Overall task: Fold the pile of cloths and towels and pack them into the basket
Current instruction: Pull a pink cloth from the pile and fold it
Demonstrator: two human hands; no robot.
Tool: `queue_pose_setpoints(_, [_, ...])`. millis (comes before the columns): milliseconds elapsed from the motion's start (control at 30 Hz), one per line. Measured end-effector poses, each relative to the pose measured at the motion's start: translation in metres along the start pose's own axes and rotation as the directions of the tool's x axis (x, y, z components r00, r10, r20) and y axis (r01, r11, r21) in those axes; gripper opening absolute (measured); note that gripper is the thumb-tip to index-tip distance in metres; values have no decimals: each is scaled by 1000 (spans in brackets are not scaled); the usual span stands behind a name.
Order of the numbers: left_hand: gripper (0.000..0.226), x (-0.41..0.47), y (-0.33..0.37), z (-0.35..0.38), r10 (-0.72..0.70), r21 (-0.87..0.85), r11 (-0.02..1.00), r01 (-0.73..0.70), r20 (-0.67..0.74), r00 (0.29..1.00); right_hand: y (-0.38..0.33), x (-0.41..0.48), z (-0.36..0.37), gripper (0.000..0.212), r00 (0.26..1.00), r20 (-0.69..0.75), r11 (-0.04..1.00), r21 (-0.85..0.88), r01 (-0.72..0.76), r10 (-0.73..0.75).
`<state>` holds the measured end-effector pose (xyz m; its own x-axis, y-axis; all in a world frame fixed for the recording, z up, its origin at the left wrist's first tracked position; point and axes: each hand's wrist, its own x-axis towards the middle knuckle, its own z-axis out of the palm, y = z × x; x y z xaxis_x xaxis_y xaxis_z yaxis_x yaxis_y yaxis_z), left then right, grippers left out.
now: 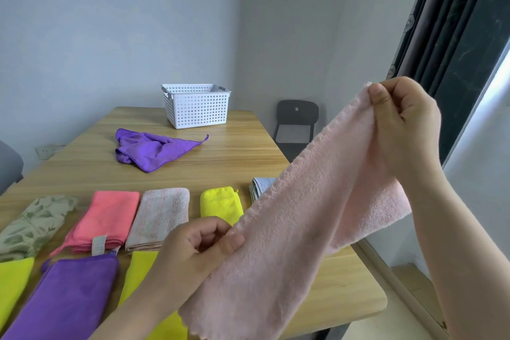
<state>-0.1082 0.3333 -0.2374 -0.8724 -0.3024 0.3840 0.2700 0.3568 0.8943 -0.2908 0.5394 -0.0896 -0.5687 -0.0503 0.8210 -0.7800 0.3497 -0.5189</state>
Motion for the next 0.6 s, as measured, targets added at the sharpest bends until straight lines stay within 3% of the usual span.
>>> queue_pose_setpoints(133, [52,1,-13,-17,-110,70,992,101,126,986,25,-9,-1,21,996,8,995,-57,-84,85])
queue_pose_setpoints(200, [60,1,-19,-22,-149,111,985,134,131,980,37,-15,-2,21,993,19,990,-75,-116,118])
queue_pose_setpoints(300, [51,4,-24,-28,-181,89,980,179,14,983,53,-26,-2,21,983,38,980,-83,-178,182])
queue_pose_setpoints(367, [54,6,-30,-32,-254,-95,964,248,-56,966,62,-34,0,20,977,41,974,-91,-207,211])
queue_pose_setpoints(467, [77,11,-33,-36,-362,-410,868,281,-132,923,73,-46,4,22,968,46,967,-79,-243,247])
queue_pose_setpoints(533, [80,14,-30,-34,-361,-440,869,228,-245,900,77,-53,8,23,964,51,964,-64,-259,263])
queue_pose_setpoints(600, [60,16,-18,-31,-312,-368,913,175,-356,881,80,-58,10,23,960,46,960,-60,-274,277])
